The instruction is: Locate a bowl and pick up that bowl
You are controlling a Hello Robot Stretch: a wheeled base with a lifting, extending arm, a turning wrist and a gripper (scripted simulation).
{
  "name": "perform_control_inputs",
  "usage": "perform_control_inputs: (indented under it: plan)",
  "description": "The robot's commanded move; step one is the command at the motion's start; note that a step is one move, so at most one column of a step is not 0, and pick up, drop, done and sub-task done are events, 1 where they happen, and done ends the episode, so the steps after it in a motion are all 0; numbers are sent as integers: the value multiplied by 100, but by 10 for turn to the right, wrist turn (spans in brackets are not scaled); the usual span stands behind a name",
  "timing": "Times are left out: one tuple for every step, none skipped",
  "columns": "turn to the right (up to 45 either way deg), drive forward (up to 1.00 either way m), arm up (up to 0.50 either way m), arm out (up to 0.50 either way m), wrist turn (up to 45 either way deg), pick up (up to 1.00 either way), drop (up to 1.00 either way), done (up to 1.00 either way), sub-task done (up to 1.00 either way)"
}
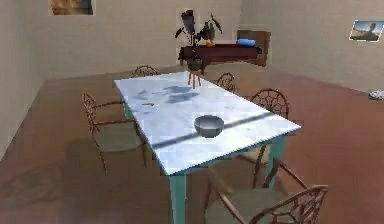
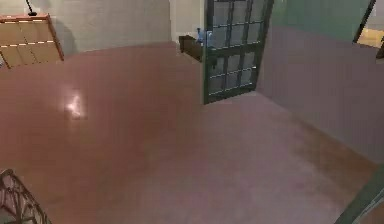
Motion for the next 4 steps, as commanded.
perform_control_inputs:
  plan:
    - [-450, 0, 0, 0, 0, 0, 0, 0, 0]
    - [-360, 0, 0, 0, 0, 0, 0, 0, 0]
    - [450, 0, 0, 0, 0, 0, 0, 0, 0]
    - [90, 0, 0, 0, 0, 0, 0, 0, 0]
